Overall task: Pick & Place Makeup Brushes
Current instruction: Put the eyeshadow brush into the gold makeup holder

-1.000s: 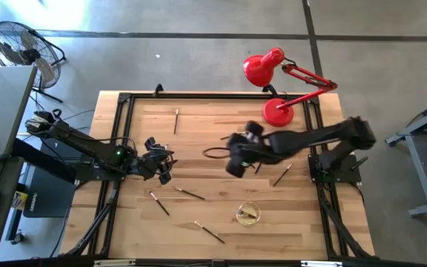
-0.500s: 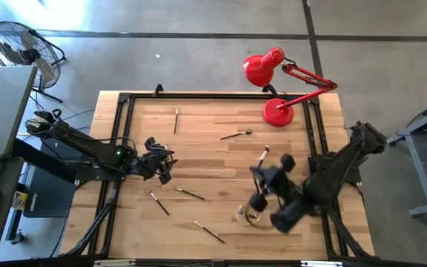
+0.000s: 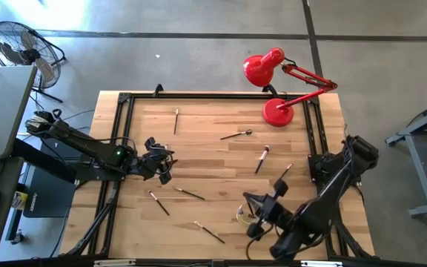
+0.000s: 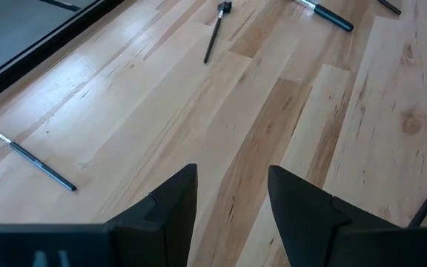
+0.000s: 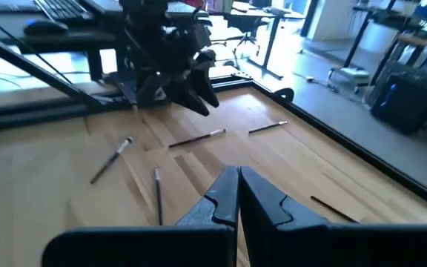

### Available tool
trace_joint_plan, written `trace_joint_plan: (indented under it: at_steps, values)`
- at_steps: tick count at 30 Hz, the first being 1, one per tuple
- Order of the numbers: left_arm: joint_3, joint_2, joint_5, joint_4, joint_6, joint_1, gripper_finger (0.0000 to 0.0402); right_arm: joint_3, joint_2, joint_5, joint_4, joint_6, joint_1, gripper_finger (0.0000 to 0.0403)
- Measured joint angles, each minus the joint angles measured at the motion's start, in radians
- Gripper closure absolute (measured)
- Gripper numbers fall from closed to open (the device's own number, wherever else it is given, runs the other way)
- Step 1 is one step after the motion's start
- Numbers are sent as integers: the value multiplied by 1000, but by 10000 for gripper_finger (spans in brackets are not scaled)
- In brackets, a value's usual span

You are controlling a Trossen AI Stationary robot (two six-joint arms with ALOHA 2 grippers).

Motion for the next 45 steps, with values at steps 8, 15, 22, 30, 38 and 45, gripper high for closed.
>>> trace_joint_plan:
  at_steps: [8,15,22,30,38,45]
  values:
    - [0,0,6,0,-8,0,239,0,101,-5,-45,61,-11,402]
    - [0,0,19,0,-12,0,239,-164,87,-19,134,96,-11,402]
    - [0,0,19,0,-34,0,239,-409,6,-21,467,43,-10,403]
    - [0,0,19,3,-35,0,239,-525,-73,-88,619,-20,-10,402]
    - [1,0,18,34,-35,0,239,-530,-134,-158,692,-153,-7,402]
    - [1,0,20,43,-35,0,239,-530,-144,-208,695,-163,-6,402]
